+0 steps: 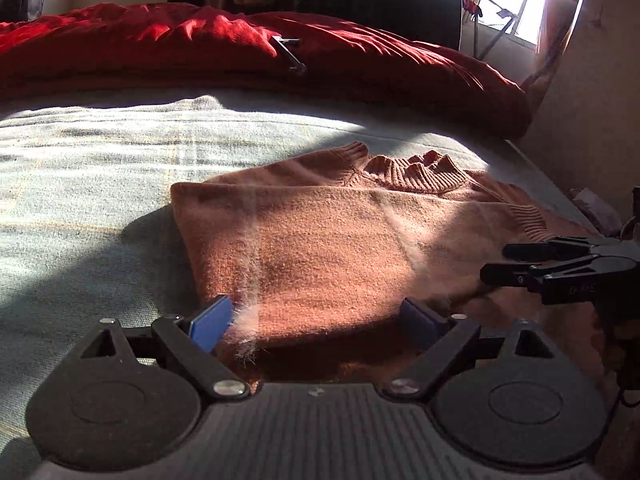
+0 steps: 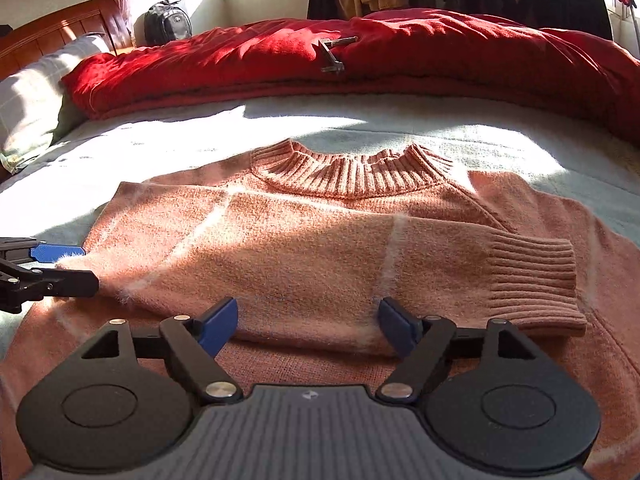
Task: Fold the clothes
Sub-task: 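Move the open right tool back over the sweater toward the collar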
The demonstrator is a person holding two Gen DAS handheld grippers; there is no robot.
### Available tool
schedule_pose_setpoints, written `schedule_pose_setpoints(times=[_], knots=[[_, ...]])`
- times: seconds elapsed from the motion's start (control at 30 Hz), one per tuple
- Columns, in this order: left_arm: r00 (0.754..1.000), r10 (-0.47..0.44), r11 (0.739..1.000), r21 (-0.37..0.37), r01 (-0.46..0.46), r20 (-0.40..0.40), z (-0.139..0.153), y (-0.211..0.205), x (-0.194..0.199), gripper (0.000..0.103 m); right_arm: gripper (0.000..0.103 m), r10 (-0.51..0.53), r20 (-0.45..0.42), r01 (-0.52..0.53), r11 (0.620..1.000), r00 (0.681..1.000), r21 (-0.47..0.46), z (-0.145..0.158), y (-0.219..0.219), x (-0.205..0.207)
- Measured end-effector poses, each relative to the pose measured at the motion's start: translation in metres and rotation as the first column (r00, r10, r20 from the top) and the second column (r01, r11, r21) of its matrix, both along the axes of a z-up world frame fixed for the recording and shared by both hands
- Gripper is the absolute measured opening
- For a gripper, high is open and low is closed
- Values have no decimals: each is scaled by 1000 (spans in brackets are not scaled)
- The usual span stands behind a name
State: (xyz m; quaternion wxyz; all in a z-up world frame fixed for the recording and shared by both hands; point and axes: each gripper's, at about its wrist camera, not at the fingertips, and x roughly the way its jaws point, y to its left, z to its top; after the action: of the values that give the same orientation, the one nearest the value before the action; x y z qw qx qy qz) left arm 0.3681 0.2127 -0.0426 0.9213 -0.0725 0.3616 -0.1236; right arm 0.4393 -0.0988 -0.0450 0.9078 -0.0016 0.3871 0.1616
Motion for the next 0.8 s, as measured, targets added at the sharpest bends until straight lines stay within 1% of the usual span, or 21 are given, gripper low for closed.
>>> schedule_pose_setpoints(times=[0.03, 0.1, 0.17, 0.23, 0.27, 0.37, 0.43, 0.57, 0.67, 0.7, 0.73, 0.8], knots=[[1000, -15, 1000, -13, 15, 15, 4, -1, -3, 91, 81, 0, 2, 0, 1000, 1000, -5, 2, 0, -1], [997, -58, 996, -63, 61, 47, 11, -3, -9, 91, 81, -5, 15, 6, 1000, 1000, -12, 9, 0, -4], [994, -97, 991, -92, 101, 43, 6, -8, -10, 91, 81, -19, 39, 19, 1000, 999, -3, 14, -4, -8], [996, -91, 994, -69, 90, -14, -7, -13, -4, 91, 82, -44, 16, 44, 999, 999, 4, 12, -10, -7], [996, -87, 994, -64, 86, -24, -12, -15, -3, 91, 82, -58, 0, 58, 998, 998, 6, 10, -13, -6], [997, -78, 995, -61, 77, -8, -9, -17, -5, 91, 82, -75, -14, 75, 997, 997, 4, 8, -20, -9], [997, -75, 995, -59, 75, -2, -5, -17, -7, 91, 82, -81, 2, 81, 997, 997, 9, 15, -25, -14], [997, -69, 996, -59, 67, -23, -10, -16, -4, 91, 82, -110, 62, 109, 994, 992, 11, 32, -45, -11], [998, -62, 997, -45, 61, -20, -11, -19, -4, 91, 82, -123, 72, 121, 992, 990, 24, 41, -62, 9], [998, -58, 997, -45, 57, -21, -11, -20, -3, 91, 88, -112, 59, 109, 993, 992, 44, 42, -69, 21], [998, -56, 997, -47, 54, -22, -12, -20, -3, 92, 90, -100, 44, 97, 993, 994, 69, 41, -74, 33], [998, -52, 997, -51, 51, -22, -12, -20, -3, 93, 90, -99, 21, 96, 989, 995, 114, 35, -80, 57]])
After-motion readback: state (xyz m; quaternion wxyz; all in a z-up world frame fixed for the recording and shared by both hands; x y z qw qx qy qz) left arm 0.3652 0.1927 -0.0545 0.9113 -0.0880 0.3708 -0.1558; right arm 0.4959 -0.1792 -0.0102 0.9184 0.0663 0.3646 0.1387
